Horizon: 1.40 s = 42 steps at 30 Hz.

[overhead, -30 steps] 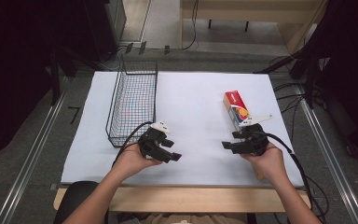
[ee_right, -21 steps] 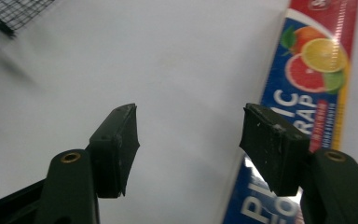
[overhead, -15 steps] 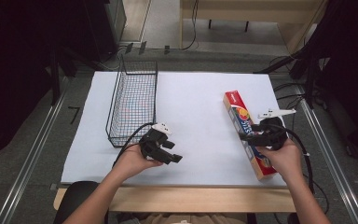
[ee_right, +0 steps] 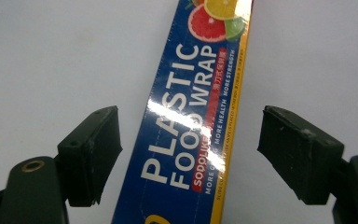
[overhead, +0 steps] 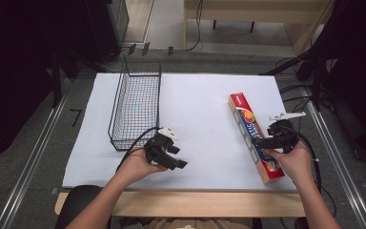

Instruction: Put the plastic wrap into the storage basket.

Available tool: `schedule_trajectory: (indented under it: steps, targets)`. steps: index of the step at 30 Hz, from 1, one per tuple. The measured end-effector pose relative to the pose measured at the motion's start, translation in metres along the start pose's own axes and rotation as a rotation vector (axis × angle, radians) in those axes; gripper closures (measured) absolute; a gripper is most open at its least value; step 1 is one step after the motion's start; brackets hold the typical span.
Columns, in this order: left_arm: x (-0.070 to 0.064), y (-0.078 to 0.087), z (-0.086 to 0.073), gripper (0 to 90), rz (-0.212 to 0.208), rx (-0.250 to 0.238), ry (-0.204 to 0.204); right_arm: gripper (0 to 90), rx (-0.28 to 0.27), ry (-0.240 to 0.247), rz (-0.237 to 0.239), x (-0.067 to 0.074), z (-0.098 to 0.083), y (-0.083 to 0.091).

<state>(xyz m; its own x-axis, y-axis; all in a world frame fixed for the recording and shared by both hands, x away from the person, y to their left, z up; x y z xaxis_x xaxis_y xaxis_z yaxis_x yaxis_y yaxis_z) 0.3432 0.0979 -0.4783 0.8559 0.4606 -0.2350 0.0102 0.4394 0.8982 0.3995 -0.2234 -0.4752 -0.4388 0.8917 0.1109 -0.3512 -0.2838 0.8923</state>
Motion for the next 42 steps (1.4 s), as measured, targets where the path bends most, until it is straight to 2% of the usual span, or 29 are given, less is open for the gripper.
schedule_trajectory:
  steps: [4, 8, 11, 13, 14, 18, 20, 23, 26, 32, 35, 39, 42]
  targets:
    - [0.000, -0.001, 0.000, 35.0, -0.004, 0.002, 0.002, 20.7, 0.040, -0.007, 0.003, 0.001, -0.003, -0.011]
    - [-0.001, -0.002, 0.000, 35.0, -0.007, 0.005, -0.001, 20.8, 0.100, 0.028, -0.015, 0.003, -0.007, -0.026]
    - [-0.001, -0.003, -0.001, 35.1, -0.006, 0.007, -0.004, 22.6, 0.172, 0.056, -0.047, 0.001, -0.010, -0.037]
    - [-0.001, -0.003, -0.001, 35.0, -0.008, 0.011, -0.001, 25.6, 0.175, 0.058, -0.032, 0.002, -0.010, -0.037]
    - [-0.001, -0.004, -0.001, 35.0, -0.008, 0.015, -0.002, 25.5, 0.188, 0.062, -0.040, 0.003, -0.010, -0.039]
    - [-0.002, -0.007, 0.000, 35.0, -0.011, 0.017, -0.003, 26.4, 0.229, 0.043, -0.035, 0.003, -0.009, -0.042]
    - [-0.003, -0.008, 0.000, 35.0, -0.010, 0.022, -0.004, 27.1, 0.254, 0.007, -0.023, 0.003, -0.008, -0.045]
    - [-0.003, -0.010, 0.001, 35.0, -0.013, 0.023, -0.001, 28.4, 0.277, -0.015, -0.035, 0.002, -0.005, -0.047]
    - [-0.005, -0.011, 0.001, 35.0, -0.018, 0.025, -0.007, 30.5, 0.283, -0.017, -0.056, 0.003, -0.002, -0.049]
    - [-0.004, -0.010, 0.001, 35.1, -0.012, 0.029, -0.016, 36.4, 0.287, -0.047, -0.066, 0.001, 0.000, -0.046]
    - [-0.004, -0.009, 0.000, 35.1, -0.012, 0.021, -0.006, 38.8, 0.293, -0.066, -0.073, 0.001, 0.000, -0.043]
    - [-0.003, -0.007, 0.000, 35.1, -0.013, 0.017, -0.009, 39.9, 0.285, -0.084, -0.039, -0.003, 0.000, -0.041]
    - [-0.003, -0.007, 0.000, 35.1, -0.013, 0.014, -0.006, 41.1, 0.275, -0.086, -0.030, -0.008, -0.001, -0.039]
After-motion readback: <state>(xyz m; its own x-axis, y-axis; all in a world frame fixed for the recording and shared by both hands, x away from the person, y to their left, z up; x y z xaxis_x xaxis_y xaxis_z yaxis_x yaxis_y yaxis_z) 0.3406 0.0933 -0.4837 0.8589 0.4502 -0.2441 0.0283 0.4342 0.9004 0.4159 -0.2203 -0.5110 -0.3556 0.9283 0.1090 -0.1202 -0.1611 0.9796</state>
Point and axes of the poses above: each handheld gripper's, and its own axes: y roughly backward along the jaws, z roughly out of its top, x roughly to its left, the point moved 7 cm from there along -y, roughly forward along the jaws, and after that the axes turned 13 degrees about x, right-handed, at the moved point
